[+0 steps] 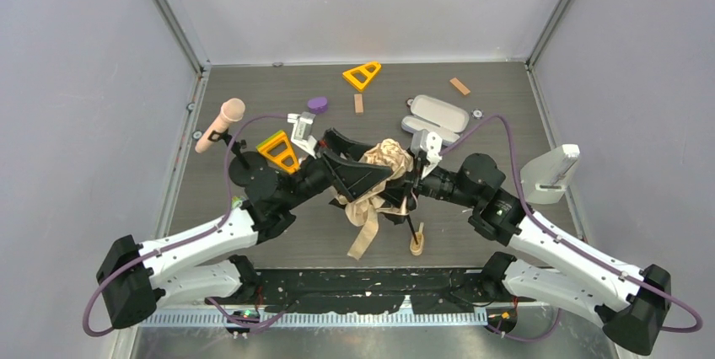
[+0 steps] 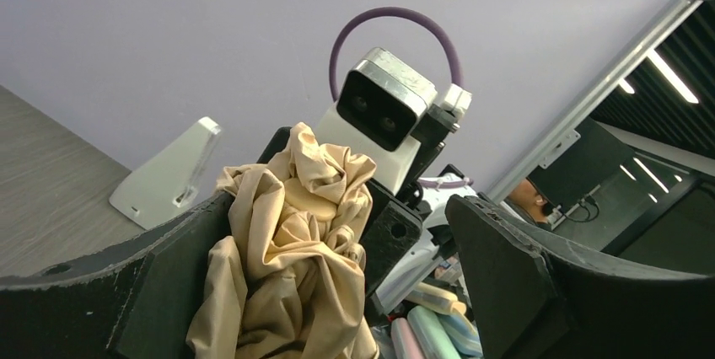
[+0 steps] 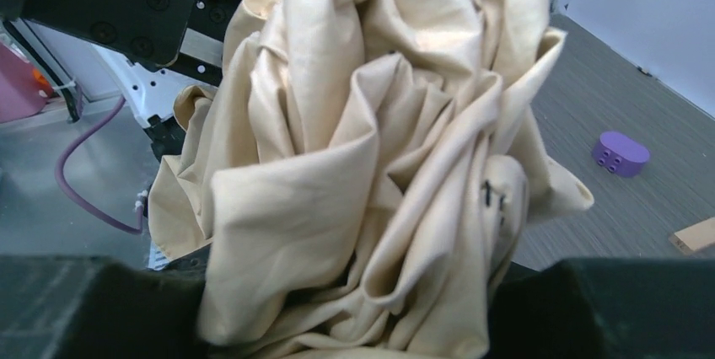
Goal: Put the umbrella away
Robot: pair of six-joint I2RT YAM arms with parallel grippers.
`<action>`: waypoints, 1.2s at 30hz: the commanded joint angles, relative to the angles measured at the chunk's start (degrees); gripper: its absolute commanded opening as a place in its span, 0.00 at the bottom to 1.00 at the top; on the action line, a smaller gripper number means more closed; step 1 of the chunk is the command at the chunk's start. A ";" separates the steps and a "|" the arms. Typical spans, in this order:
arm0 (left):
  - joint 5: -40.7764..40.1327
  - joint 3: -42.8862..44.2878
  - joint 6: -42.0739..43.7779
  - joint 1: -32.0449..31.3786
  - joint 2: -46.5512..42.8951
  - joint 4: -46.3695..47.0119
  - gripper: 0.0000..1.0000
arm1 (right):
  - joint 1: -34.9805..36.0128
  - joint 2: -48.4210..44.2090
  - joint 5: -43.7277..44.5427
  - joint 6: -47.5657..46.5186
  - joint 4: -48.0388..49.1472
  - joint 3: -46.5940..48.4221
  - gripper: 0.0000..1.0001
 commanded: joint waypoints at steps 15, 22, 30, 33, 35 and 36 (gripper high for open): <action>-1.98 -0.34 -6.30 -3.47 3.78 1.33 0.00 | -0.15 4.66 6.81 -7.40 -11.34 12.94 0.07; -7.97 -4.68 -6.11 -3.49 3.63 17.81 0.00 | 2.26 4.35 3.84 -3.91 -2.17 7.37 0.58; -13.50 -8.37 -5.82 -3.66 5.07 32.86 0.00 | 5.52 8.24 -0.35 -1.60 6.76 5.29 0.81; -16.79 -9.13 -5.09 -4.81 5.44 34.89 0.00 | 7.66 11.57 5.50 -3.63 5.58 6.38 0.88; -18.20 -9.31 -4.14 -5.62 5.44 35.40 0.00 | 10.08 13.66 12.02 -6.00 5.46 7.34 0.94; -18.86 -9.38 -3.71 -5.99 5.46 35.91 0.00 | 11.30 14.29 14.05 -6.07 5.94 7.42 0.95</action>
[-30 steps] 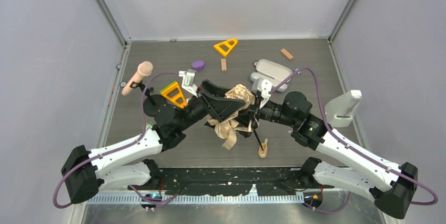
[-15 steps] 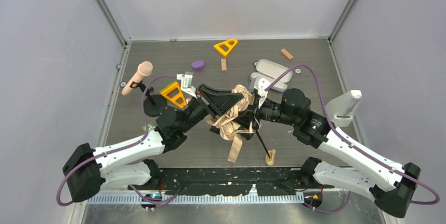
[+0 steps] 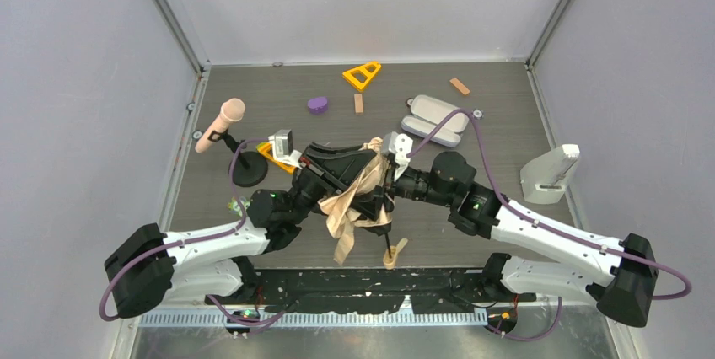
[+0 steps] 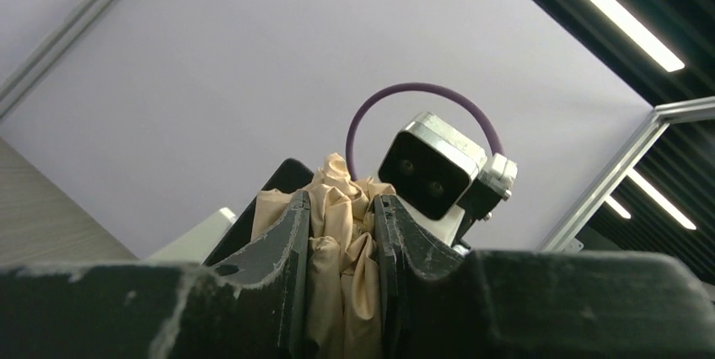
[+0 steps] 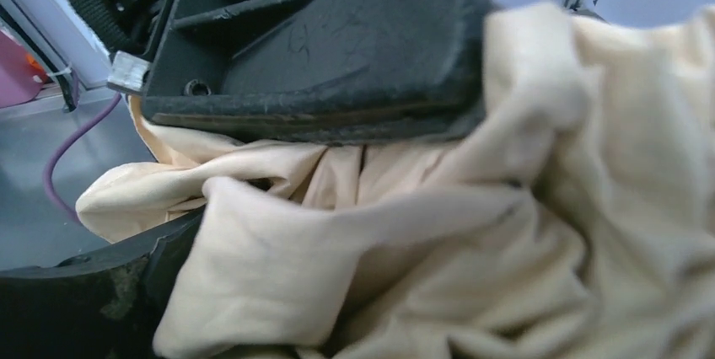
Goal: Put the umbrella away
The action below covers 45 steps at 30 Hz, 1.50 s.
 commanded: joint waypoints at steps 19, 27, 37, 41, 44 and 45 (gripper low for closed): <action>-13.04 -4.56 3.75 -9.51 -6.01 10.59 0.00 | 8.13 20.83 57.77 -0.13 32.85 3.93 0.86; -14.98 -5.86 6.04 -9.62 -7.97 10.62 0.00 | 8.03 22.52 71.92 -3.66 30.67 6.24 0.16; 4.78 -3.20 -0.81 5.95 -20.19 -18.60 0.60 | 0.60 9.84 37.92 0.65 11.87 3.50 0.06; 10.45 -0.35 6.98 10.71 -28.06 -35.62 0.99 | -3.86 4.05 28.53 3.05 3.48 2.49 0.06; 15.68 4.53 19.31 11.92 -31.34 -49.48 1.00 | -6.20 -0.03 20.85 4.95 -1.93 2.43 0.06; 18.38 6.04 23.48 12.01 -31.45 -54.04 1.00 | -7.39 -0.66 18.82 5.44 -4.67 2.82 0.06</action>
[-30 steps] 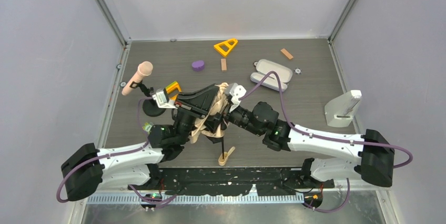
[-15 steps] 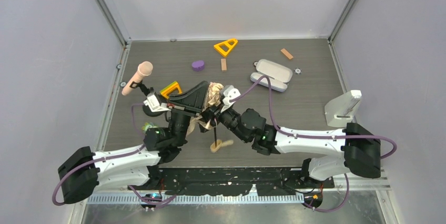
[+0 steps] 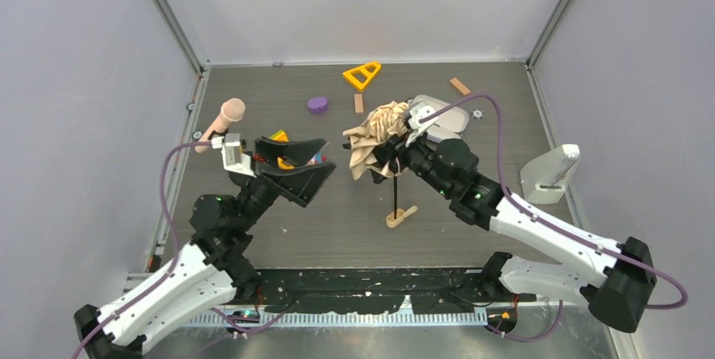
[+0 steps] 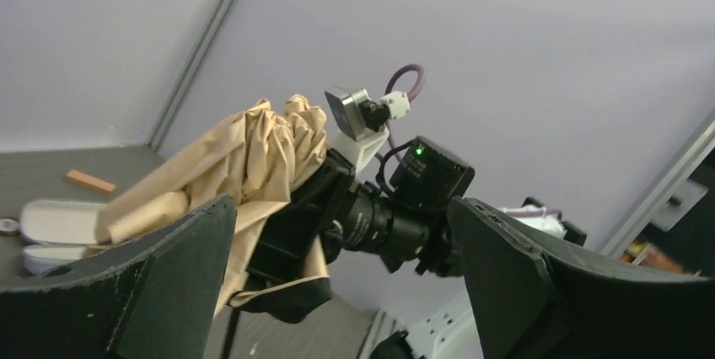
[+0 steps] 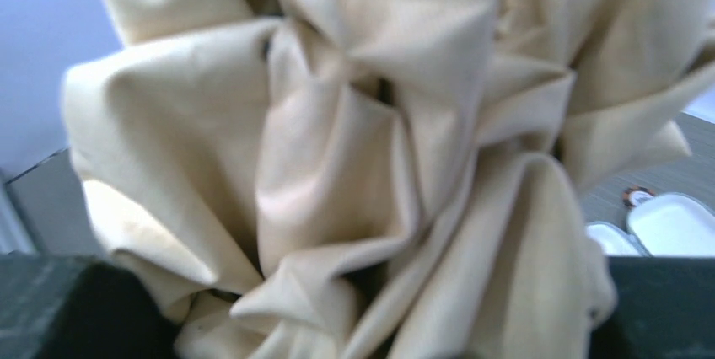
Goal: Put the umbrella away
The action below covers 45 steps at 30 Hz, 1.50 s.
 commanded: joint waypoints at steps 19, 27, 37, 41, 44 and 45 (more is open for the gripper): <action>44.82 -4.90 11.27 0.85 7.26 -3.22 1.00 | -9.28 -12.51 -41.08 16.72 -11.93 9.31 0.06; 42.66 -4.64 11.72 -0.53 15.35 6.20 1.00 | -9.27 -12.46 -44.73 17.63 -10.58 10.04 0.06; 49.83 -4.53 0.57 -3.35 21.52 17.02 0.43 | -9.54 -12.27 -45.01 16.90 -11.14 10.14 0.06; 50.89 -5.34 -0.14 -3.35 18.95 14.18 0.00 | -9.85 -12.10 -44.21 15.96 -12.62 10.36 0.06; 48.89 -2.76 7.90 -3.35 12.48 -4.76 0.00 | -10.21 -11.72 -40.32 12.96 -19.30 11.73 0.06; 47.26 -0.58 13.22 -3.35 9.88 -14.86 0.00 | -10.22 -11.53 -39.27 12.11 -20.94 12.12 0.06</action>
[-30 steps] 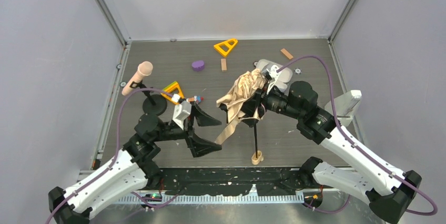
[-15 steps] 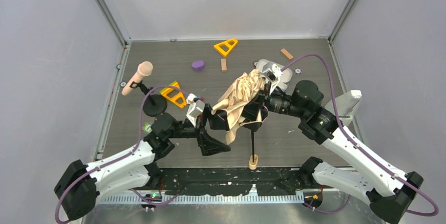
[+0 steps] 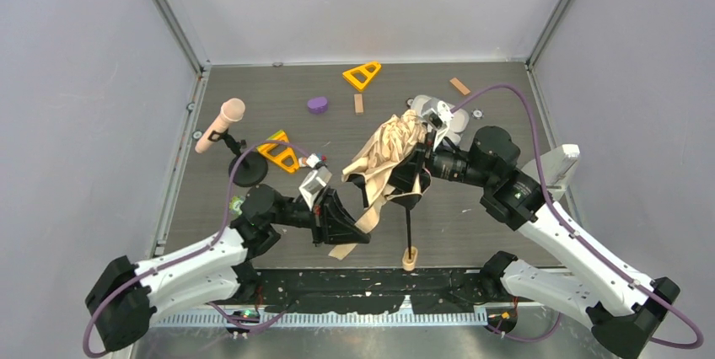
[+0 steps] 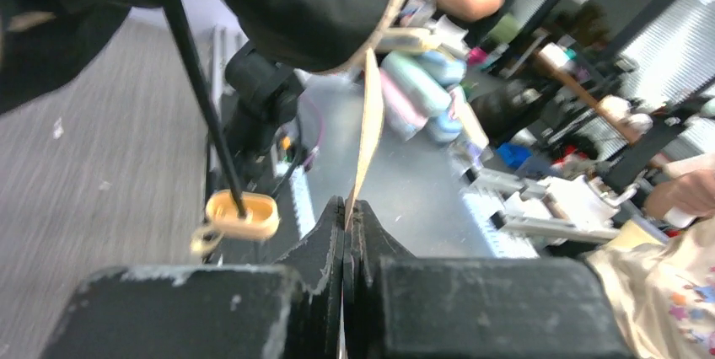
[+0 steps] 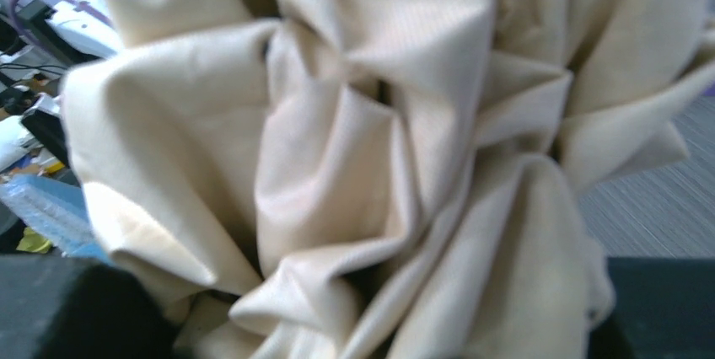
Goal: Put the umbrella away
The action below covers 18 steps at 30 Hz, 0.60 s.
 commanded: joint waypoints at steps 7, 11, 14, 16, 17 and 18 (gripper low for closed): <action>-18.14 26.79 41.05 -0.19 -12.57 -69.77 0.00 | -0.46 2.35 9.91 -8.95 -12.40 4.86 0.06; -24.21 40.88 52.11 -0.17 -6.07 -85.50 0.00 | -0.41 4.18 9.88 -9.92 -14.08 4.52 0.06; -29.20 49.04 58.64 -0.79 -1.11 -94.39 0.00 | -0.41 4.18 9.94 -10.77 -14.78 4.17 0.06; -31.37 51.60 62.15 -1.56 0.28 -96.99 0.00 | -0.41 3.88 9.96 -11.09 -15.25 3.98 0.06; -31.45 51.68 63.67 -1.85 0.31 -96.83 0.00 | -0.46 3.58 9.88 -11.14 -15.33 3.78 0.06; -31.65 51.16 64.77 -2.12 0.12 -96.42 0.00 | -0.44 3.32 9.83 -11.21 -15.39 3.67 0.06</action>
